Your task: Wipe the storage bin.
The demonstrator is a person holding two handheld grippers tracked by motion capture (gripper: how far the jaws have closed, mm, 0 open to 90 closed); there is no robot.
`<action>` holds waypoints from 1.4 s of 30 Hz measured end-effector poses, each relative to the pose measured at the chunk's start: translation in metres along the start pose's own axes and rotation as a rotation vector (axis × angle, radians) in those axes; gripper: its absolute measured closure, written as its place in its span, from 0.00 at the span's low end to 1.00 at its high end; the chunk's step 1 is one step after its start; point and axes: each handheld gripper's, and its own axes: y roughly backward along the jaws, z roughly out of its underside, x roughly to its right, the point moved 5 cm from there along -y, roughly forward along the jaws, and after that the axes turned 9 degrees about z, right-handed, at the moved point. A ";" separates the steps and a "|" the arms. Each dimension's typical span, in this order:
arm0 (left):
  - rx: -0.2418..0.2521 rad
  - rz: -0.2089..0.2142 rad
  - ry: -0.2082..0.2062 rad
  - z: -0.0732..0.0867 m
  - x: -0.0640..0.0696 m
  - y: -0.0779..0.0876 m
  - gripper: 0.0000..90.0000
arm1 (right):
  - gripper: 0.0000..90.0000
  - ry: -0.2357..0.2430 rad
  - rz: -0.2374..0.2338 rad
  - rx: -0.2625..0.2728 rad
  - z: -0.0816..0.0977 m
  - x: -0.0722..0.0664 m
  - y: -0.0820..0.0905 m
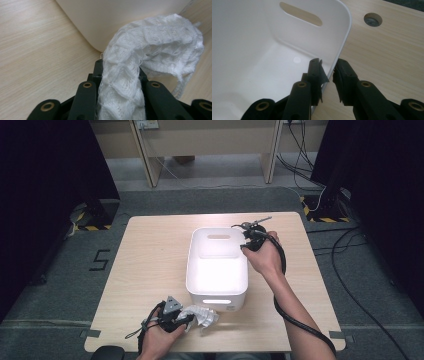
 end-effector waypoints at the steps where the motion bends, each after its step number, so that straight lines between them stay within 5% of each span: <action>1: 0.000 -0.004 0.001 0.000 -0.001 0.001 0.80 | 0.83 0.000 0.000 -0.001 0.000 0.000 0.000; 42: 0.132 -0.013 -0.078 -0.047 0.017 0.049 0.80 | 0.84 0.004 0.007 0.000 0.000 0.000 0.000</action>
